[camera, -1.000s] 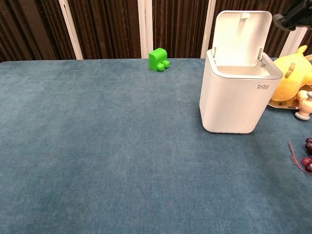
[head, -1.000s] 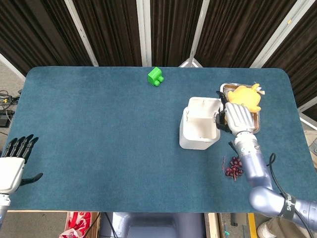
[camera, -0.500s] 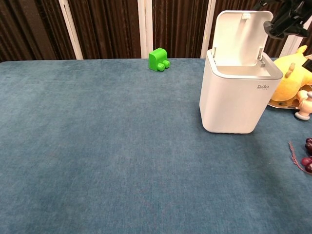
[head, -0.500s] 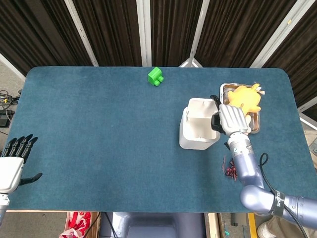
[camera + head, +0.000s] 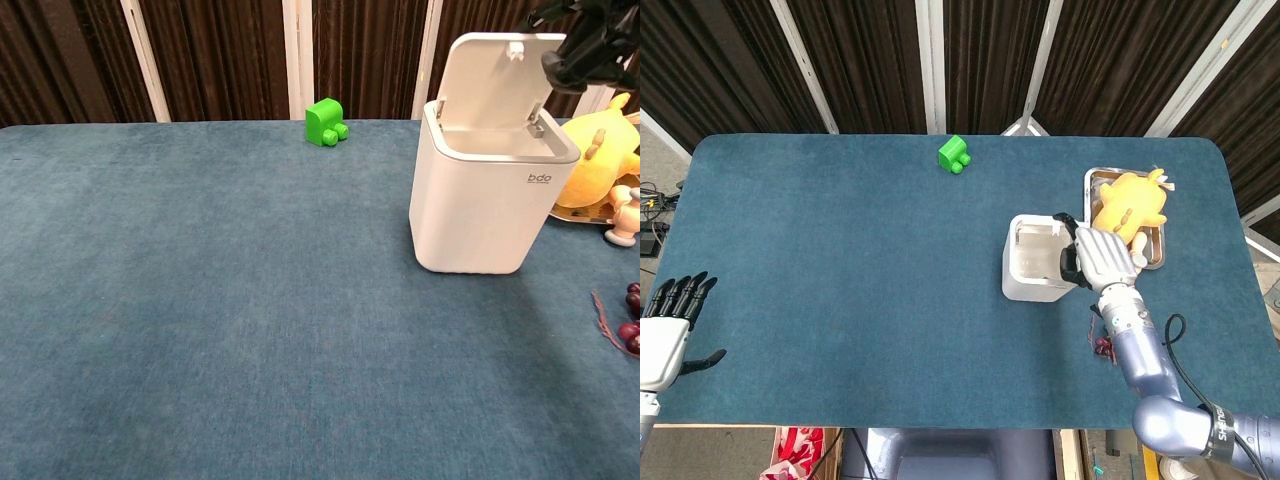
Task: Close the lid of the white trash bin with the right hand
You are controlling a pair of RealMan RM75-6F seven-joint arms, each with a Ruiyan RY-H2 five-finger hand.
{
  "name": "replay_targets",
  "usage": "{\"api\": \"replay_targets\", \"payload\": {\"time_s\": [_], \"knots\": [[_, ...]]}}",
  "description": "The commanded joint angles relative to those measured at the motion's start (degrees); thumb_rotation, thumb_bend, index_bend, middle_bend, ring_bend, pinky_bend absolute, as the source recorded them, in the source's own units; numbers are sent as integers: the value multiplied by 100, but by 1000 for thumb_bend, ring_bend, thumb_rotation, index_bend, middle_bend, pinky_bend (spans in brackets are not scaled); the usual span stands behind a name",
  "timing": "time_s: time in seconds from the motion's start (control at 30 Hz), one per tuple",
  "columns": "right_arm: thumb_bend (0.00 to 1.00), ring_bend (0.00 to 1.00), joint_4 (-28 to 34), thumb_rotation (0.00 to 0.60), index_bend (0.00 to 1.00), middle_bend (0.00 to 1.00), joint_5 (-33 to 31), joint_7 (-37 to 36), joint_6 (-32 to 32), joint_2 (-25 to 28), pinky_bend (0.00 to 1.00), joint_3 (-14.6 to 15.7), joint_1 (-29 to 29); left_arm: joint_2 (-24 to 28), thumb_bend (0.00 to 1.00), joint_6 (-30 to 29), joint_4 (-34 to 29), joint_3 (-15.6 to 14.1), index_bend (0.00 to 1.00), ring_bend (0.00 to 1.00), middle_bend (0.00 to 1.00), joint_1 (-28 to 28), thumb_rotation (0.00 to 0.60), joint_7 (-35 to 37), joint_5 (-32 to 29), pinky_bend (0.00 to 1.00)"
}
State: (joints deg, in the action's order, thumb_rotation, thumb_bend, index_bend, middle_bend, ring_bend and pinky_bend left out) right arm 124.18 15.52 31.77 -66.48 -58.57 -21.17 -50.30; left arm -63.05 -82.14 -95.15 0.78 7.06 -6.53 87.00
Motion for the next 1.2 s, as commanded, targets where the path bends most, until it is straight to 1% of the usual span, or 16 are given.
{"api": "replay_targets", "payload": {"time_s": [0.03, 0.13, 0.23, 0.37, 0.5, 0.57, 0.73, 1.2], "knots": [[745, 807, 220, 600, 186, 779, 43, 4, 29, 92, 770, 117, 15, -1, 0, 6, -4, -3, 0, 0, 0, 4, 600, -9, 3, 0], [746, 807, 413, 600, 186, 779, 148, -2, 43, 132, 770, 228, 44, -4, 0, 5, -3, -4, 0, 0, 0, 5, 600, -16, 6, 0], [746, 807, 671, 600, 186, 779, 333, 92, 48, 140, 770, 445, 64, -4, 0, -7, -7, -9, 0, 0, 0, 3, 600, -13, 22, 0], [745, 807, 767, 600, 186, 779, 445, 125, -55, 85, 770, 593, 65, -2, 0, -19, -8, -14, 0, 0, 0, 2, 600, -6, 41, 0], [746, 807, 782, 600, 182, 779, 514, 139, -119, 16, 770, 718, 61, 4, 0, -26, -10, -19, 0, 0, 0, -2, 600, 7, 49, 0], [746, 807, 732, 600, 152, 779, 553, 159, -147, -49, 770, 815, 62, 8, 0, -31, -13, -25, 0, 0, 0, -5, 600, 20, 59, 0], [745, 807, 659, 600, 97, 779, 624, 144, -212, -134, 770, 929, 68, 13, 0, -27, -21, -33, 0, 0, 0, -6, 600, 26, 64, 0], [745, 807, 601, 600, 95, 779, 584, 196, -156, -217, 770, 1196, 28, 18, 0, -4, -49, -40, 0, 0, 0, -2, 600, 8, 46, 0]]}}
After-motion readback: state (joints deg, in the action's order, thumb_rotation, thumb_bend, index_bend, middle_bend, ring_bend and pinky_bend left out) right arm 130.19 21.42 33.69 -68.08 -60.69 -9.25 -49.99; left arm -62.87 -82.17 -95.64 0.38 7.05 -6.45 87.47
